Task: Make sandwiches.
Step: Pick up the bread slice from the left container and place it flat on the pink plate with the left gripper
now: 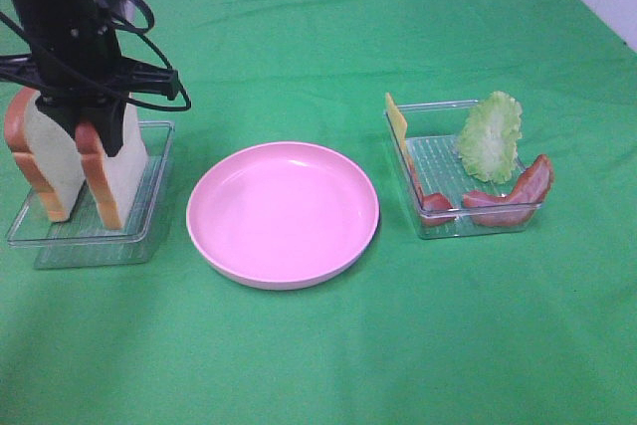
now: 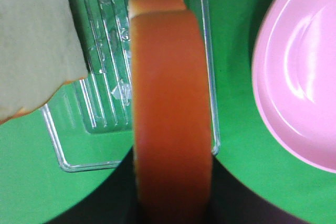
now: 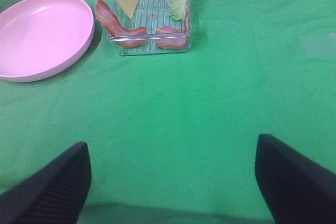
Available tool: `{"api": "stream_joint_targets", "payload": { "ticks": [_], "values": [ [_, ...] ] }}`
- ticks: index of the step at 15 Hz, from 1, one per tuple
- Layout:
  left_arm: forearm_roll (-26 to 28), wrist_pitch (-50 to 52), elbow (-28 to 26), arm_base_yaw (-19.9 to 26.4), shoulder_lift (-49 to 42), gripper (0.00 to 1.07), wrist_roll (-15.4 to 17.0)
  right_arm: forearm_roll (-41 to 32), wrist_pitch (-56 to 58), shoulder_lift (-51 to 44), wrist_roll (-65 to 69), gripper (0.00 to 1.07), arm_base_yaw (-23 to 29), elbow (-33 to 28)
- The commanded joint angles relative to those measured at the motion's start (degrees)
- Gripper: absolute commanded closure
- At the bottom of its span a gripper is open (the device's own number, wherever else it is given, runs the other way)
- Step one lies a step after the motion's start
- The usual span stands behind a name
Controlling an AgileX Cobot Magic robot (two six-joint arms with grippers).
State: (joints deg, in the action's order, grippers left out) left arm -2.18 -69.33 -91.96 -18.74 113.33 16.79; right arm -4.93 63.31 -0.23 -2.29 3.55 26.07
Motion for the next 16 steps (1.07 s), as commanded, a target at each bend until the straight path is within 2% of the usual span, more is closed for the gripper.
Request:
{"api": "stream_joint_targets", "payload": {
  "ticks": [1, 2, 3, 4, 5, 6, 11, 14, 16],
  "values": [
    [0.34, -6.3, -0.29, -0.29, -4.7, 1.07, 0.86, -0.34, -0.23, -1.38, -0.57, 0.26, -0.06, -0.17],
    [1.6, -6.3, -0.29, -0.29, -5.79, 1.07, 0.86, -0.34, -0.23, -1.38, -0.57, 0.26, -0.06, -0.17],
    [5.16, -6.25, -0.29, -0.29, -7.79, 1.07, 0.34, -0.34, -0.23, -1.38, -0.57, 0.26, -0.06, -0.17],
    [8.31, -6.25, -0.29, -0.29, -8.94, 1.07, -1.38, -0.34, -0.23, -1.38, -0.57, 0.26, -0.06, -0.17],
    [11.52, -6.02, -0.29, -0.11, -9.17, 1.07, -4.3, -0.34, -0.23, -1.38, -0.57, 0.26, -0.06, -0.17],
    [16.39, -5.21, -0.17, -0.11, -8.71, 1.07, -8.77, -0.34, -0.23, -1.38, -0.57, 0.26, -0.06, -0.17],
    [36.38, 2.69, -0.11, -0.11, -2.75, 1.07, -21.2, -0.34, -0.23, -1.38, -0.57, 0.26, -0.06, -0.17],
    [43.6, 6.76, -0.11, -0.23, 1.89, 1.07, -25.84, -0.34, -0.23, -1.38, -0.57, 0.26, -0.06, -0.17],
    [47.33, 8.48, -0.11, -0.23, 6.42, 1.07, -26.87, -0.34, -0.23, -1.38, -0.57, 0.26, -0.06, -0.17]
  ]
}}
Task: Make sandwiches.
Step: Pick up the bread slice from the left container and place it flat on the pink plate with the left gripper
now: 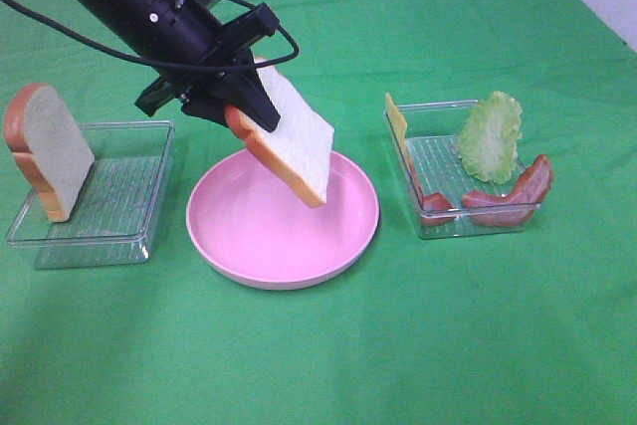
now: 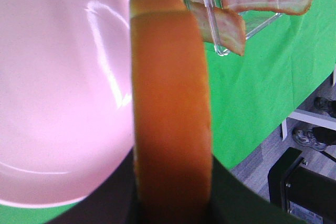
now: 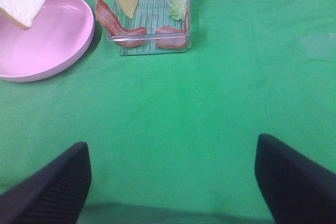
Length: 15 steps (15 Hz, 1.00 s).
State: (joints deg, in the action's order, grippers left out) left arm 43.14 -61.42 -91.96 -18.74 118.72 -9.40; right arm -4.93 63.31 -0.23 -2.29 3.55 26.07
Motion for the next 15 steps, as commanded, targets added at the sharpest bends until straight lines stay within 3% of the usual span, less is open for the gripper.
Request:
{"api": "stream_joint_targets", "payload": {
  "ticks": [1, 3, 9, 15],
  "values": [
    [2.64, 0.8, -0.11, -0.23, 2.35, 1.07, -1.6, -0.34, -0.23, -1.38, -0.57, 0.26, -0.06, -0.17],
    [6.07, 2.23, -0.11, -0.23, 4.47, 1.07, -2.81, -0.34, -0.23, -1.38, -0.57, 0.26, -0.06, -0.17],
    [8.82, 3.9, -0.11, -0.57, 8.25, 1.07, -1.72, -0.46, -0.23, -1.38, -0.57, 0.26, -0.06, -0.17],
    [8.88, 3.32, -0.11, -1.49, 10.2, 1.07, -1.49, -0.46, -0.23, -1.38, -0.57, 0.26, -0.06, -0.17]
  ]
}}
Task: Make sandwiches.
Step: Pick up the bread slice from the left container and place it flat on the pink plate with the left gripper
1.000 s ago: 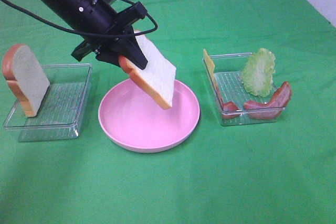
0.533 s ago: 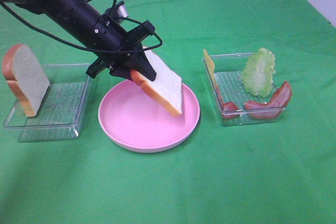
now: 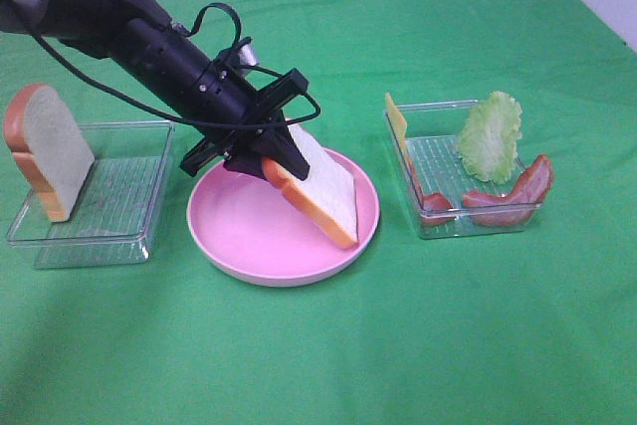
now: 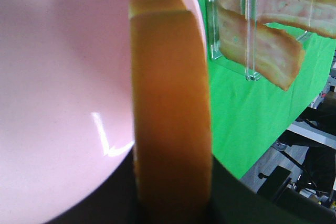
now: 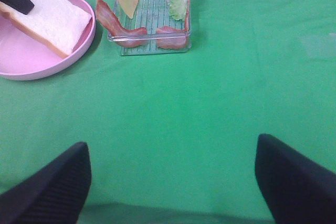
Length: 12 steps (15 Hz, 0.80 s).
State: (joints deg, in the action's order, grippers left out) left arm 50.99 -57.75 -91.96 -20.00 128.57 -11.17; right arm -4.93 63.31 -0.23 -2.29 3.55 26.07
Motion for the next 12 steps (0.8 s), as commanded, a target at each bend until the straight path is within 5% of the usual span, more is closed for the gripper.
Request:
{"api": "stream_joint_targets", "payload": {
  "ticks": [1, 5, 9, 12],
  "values": [
    [1.03, -0.17, -0.11, -0.23, 0.34, 1.07, 0.29, -0.46, -0.23, -1.38, -0.57, 0.26, -0.06, -0.17],
    [0.74, -0.34, -0.11, -0.23, 0.34, 1.03, 1.15, -0.46, -0.23, -1.38, -0.57, 0.26, -0.06, -0.17],
    [-2.46, -1.32, -0.11, -0.23, 0.06, 0.46, 2.58, -0.46, -0.23, -1.38, -0.57, 0.26, -0.06, -0.17],
    [-5.27, -1.78, -0.17, -0.23, -1.38, 0.35, 2.98, -0.46, -0.23, -1.38, -0.57, 0.26, -0.06, -0.17]
  ]
}}
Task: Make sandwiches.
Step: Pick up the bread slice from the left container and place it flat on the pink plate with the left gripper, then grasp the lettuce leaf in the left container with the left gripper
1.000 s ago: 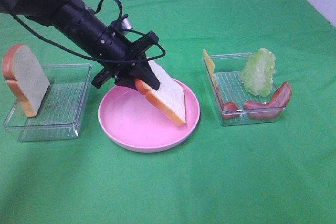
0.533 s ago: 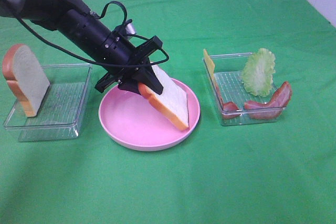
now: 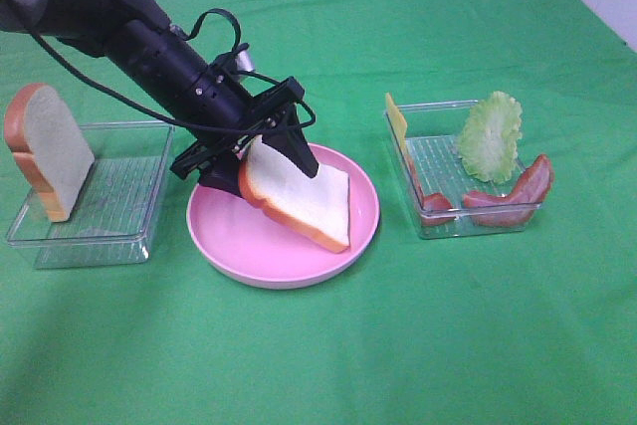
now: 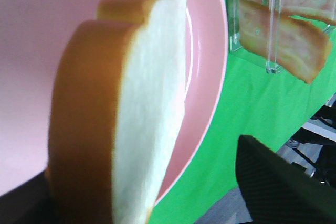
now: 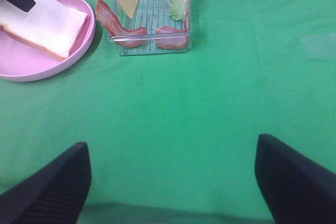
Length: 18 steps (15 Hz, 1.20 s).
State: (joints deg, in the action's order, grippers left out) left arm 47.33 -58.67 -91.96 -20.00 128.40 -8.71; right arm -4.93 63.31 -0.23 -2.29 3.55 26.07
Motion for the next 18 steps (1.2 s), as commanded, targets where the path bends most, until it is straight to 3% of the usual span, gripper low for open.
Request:
{"api": "stream_joint_targets", "payload": {
  "ticks": [1, 4, 6, 10, 13, 16, 18],
  "values": [
    [-3.78, -0.86, -0.23, -0.23, -2.18, 0.35, 1.78, -0.46, -0.23, -1.38, -0.57, 0.26, -0.06, -0.17],
    [-16.39, -3.15, -0.46, -0.23, -5.79, 0.35, 9.51, -0.52, -0.23, -1.38, -0.57, 0.26, -0.06, -0.17],
    [-22.57, -5.27, -0.86, -0.23, -7.73, 0.35, 12.89, -0.46, -0.23, -1.38, -0.57, 0.26, -0.06, -0.17],
    [-34.66, -11.0, -1.66, -0.23, -14.21, 0.19, 15.24, -0.46, -0.23, -1.38, -0.57, 0.26, -0.06, -0.17],
    [-43.95, -13.52, -1.66, 0.34, -19.08, 0.19, 18.28, -0.46, -0.23, -1.38, -0.57, 0.26, -0.06, -0.17],
    [-48.82, -16.96, -1.66, 4.07, -24.75, 0.19, 18.16, -0.57, -0.23, -1.38, -0.57, 0.26, -0.06, -0.17],
    [-48.82, -16.96, -1.66, 12.78, -29.39, 0.19, 13.41, -0.52, -0.23, -1.38, -0.57, 0.26, -0.06, -0.17]
  ]
}}
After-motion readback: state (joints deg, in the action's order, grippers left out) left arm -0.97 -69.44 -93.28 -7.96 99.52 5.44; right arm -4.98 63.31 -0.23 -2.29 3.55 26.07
